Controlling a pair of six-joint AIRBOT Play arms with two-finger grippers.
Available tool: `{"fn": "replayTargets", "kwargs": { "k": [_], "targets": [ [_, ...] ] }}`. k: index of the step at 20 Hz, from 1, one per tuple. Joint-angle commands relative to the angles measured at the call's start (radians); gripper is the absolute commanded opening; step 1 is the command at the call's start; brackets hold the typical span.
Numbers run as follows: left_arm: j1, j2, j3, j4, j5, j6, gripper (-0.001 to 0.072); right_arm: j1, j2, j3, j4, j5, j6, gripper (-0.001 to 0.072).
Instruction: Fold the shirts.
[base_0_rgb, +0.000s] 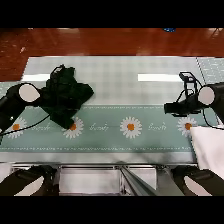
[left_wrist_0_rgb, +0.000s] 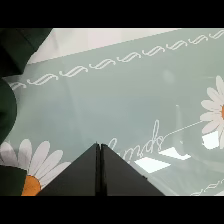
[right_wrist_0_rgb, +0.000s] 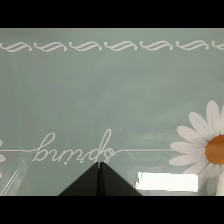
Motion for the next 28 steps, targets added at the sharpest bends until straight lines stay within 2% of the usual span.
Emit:
{"fn": "replayTargets", "kwargs": {
  "k": [1,12,15,16,17,18,21,23,24,25,26,28],
  "targets": [
    [0.000,-0.001,0.000,0.000,0.000,0.000,0.0018,0.000,0.000,0.000,0.000,0.000,0.000,0.0025],
    [0.000,-0.001,0.000,0.000,0.002,0.001,0.0018,0.000,0.000,0.000,0.000,-0.001,0.000,0.0025],
    [0.000,-0.002,0.000,0.003,0.040,0.004,0.0034,0.000,-0.001,0.000,0.001,-0.080,0.000,0.0025],
    [0.001,-0.002,0.002,0.014,0.082,0.004,0.0100,0.000,-0.001,0.000,-0.004,-0.102,0.000,0.0031],
    [0.009,-0.002,0.017,0.052,0.126,0.004,0.0350,0.000,-0.001,0.000,-0.011,-0.115,0.000,0.0157],
    [0.024,-0.002,0.047,0.094,0.159,0.000,0.0507,0.000,-0.001,0.000,-0.012,-0.108,-0.003,0.0411],
    [0.120,-0.003,0.188,0.250,0.282,0.000,0.0508,0.000,0.000,0.000,-0.019,-0.041,-0.018,0.0415],
    [0.220,-0.008,0.224,0.273,0.407,-0.016,0.0507,0.000,0.000,0.000,-0.011,-0.031,-0.018,0.0415],
    [0.270,-0.020,0.226,0.273,0.423,-0.055,0.0506,0.000,0.000,0.000,-0.007,-0.032,-0.013,0.0414],
    [0.316,-0.044,0.226,0.266,0.397,-0.099,0.0505,0.000,0.000,0.000,-0.005,-0.035,-0.008,0.0414],
    [0.354,-0.085,0.226,0.230,0.321,-0.108,0.0505,0.000,0.000,0.000,0.000,-0.039,0.000,0.0414],
    [0.383,-0.185,0.226,0.115,0.171,-0.059,0.0504,0.000,0.000,0.000,0.016,-0.046,0.008,0.0411]
  ]
}}
